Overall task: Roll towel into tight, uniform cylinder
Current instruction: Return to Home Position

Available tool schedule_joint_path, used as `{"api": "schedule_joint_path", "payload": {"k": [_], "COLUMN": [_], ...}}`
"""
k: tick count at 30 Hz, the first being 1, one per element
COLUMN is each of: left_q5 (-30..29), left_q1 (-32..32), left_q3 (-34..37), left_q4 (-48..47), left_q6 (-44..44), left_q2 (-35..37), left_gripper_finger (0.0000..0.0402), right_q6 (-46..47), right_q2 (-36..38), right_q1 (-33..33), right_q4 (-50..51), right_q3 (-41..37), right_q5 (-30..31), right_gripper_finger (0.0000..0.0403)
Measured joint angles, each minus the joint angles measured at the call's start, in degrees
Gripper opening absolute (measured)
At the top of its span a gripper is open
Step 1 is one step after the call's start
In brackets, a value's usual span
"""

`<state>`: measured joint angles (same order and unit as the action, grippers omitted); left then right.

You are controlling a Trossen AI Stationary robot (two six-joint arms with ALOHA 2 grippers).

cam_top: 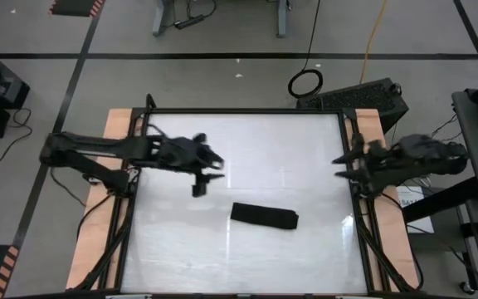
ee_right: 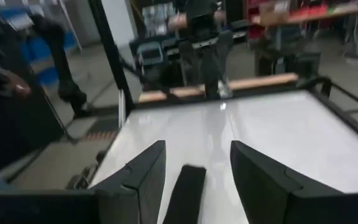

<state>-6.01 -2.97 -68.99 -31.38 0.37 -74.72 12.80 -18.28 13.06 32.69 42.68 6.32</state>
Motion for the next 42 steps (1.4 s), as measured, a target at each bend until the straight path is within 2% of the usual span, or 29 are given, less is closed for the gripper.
{"api": "schedule_joint_path", "payload": {"k": [6,12,16,22,27,30,35,39,42], "left_q5": [-6.73,-11.02,-12.61,-14.25,-16.79,-19.25,-23.24,-26.73,-29.75], "left_q1": [0.05,-0.02,-0.18,-0.87,-0.93,-0.91,-0.91,-0.93,-0.91], "left_q3": [5.93,14.91,22.72,35.55,46.40,52.39,60.73,61.02,60.98], "left_q4": [-0.65,-4.77,-6.04,-4.83,-1.40,2.58,7.10,11.26,12.03], "left_q6": [-2.85,-11.41,-19.32,-29.38,-33.06,-33.06,-32.58,-27.34,-25.53], "left_q2": [13.63,27.45,37.46,52.85,63.07,67.95,73.77,74.18,74.32], "left_gripper_finger": [0.0222,0.0222,0.0222,0.0222,0.0222,0.0222,0.0222,0.0221,0.0221], "right_q6": [1.41,4.16,4.10,1.98,1.32,1.28,0.37,0.85,5.25], "right_q2": [10.05,17.95,17.97,18.07,18.10,18.10,18.08,18.09,17.74], "right_q1": [0.00,0.00,-0.31,-0.35,-0.35,-0.35,-0.35,-0.35,-0.35], "right_q4": [5.64,11.40,17.50,19.97,20.97,20.15,18.53,17.82,16.90], "right_q3": [2.62,3.72,5.44,5.18,3.57,1.42,0.86,0.37,0.19], "right_q5": [0.42,1.36,1.77,5.07,10.63,13.30,13.57,14.26,20.37], "right_gripper_finger": [0.0171,0.0171,0.0171,0.0171,0.0171,0.0171,0.0167,0.0154,0.0140]}}
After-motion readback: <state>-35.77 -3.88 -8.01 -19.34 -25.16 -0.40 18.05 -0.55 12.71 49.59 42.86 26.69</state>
